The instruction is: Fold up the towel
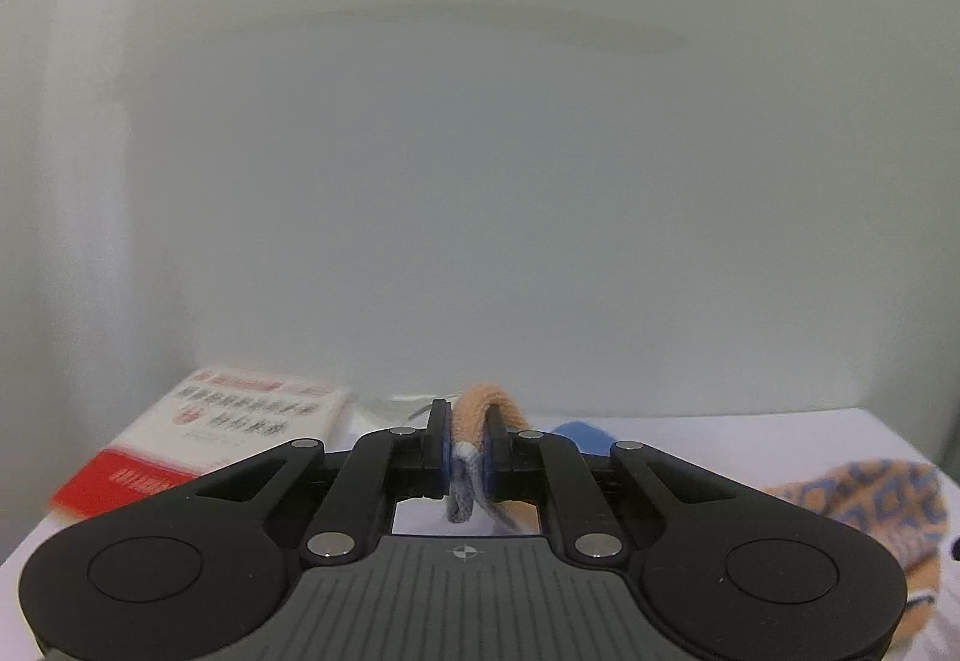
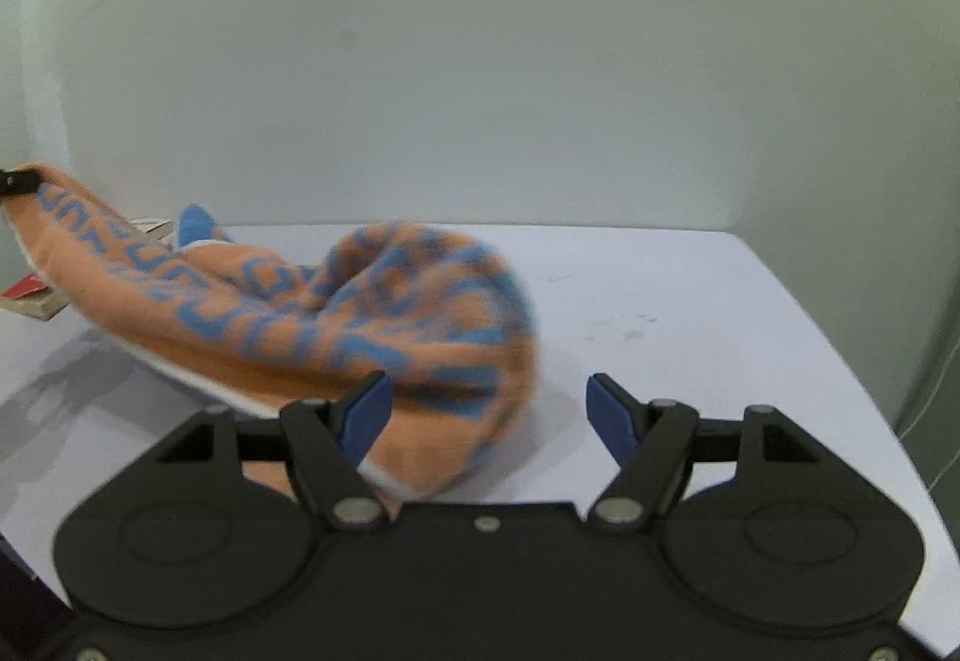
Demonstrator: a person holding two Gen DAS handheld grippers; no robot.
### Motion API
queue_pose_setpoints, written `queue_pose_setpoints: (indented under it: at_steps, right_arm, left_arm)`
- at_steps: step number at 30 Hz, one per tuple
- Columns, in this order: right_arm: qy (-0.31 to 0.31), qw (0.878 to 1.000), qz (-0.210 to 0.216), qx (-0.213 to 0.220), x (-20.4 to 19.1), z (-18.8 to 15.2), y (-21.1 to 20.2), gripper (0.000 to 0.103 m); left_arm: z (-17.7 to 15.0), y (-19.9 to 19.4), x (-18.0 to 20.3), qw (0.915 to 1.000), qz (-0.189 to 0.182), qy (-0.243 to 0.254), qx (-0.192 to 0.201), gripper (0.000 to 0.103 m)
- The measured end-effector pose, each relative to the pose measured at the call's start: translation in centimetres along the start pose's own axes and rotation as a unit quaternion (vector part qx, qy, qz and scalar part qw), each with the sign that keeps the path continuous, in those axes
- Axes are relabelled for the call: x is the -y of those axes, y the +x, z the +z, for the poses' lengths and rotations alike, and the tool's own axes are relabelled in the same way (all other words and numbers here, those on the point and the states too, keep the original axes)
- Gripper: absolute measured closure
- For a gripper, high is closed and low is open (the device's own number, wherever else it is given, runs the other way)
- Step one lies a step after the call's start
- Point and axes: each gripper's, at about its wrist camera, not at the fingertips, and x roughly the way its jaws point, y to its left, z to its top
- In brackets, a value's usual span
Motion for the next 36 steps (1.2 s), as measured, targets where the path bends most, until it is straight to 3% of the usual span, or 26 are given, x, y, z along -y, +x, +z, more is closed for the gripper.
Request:
queue_pose_setpoints:
  at_steps: [5, 10, 17, 28, 31, 33, 36]
  right_arm:
    - [0.001, 1.0, 0.025, -0.013, -0.8, -0.6, 0.9, 0.033]
    - [0.013, 0.999, 0.041, -0.025, -0.6, -1.6, 1.5, 0.033]
    - [0.057, 0.996, 0.058, -0.044, 1.2, -3.2, -1.2, 0.033]
    - [0.146, 0.984, 0.093, -0.045, 2.2, -3.1, 2.2, 0.035]
    - [0.153, 0.982, 0.101, -0.053, 1.9, -2.7, 3.0, 0.047]
    - [0.16, 0.979, 0.114, -0.056, 1.7, -2.5, 3.4, 0.067]
    - [0.146, 0.982, 0.108, -0.042, 0.9, -1.9, 3.4, 0.087]
  left_arm:
    - [-4.0, 0.9, -1.1, 0.9981, 0.03, 0.023, -0.049, 0.094]
    - [-6.8, 2.3, -2.3, 0.9957, 0.035, 0.005, -0.085, 0.094]
    - [-8.4, 3.4, -3.1, 0.9942, 0.029, -0.011, -0.104, 0.094]
    - [-8.5, 4.6, -2.7, 0.9911, 0.023, 0.008, -0.131, 0.094]
    - [-8.5, 4.9, -1.9, 0.9903, 0.027, 0.032, -0.133, 0.094]
    - [-8.6, 5.0, -1.7, 0.9901, 0.026, 0.036, -0.133, 0.094]
    - [-8.5, 4.9, -2.1, 0.9905, 0.014, 0.026, -0.134, 0.094]
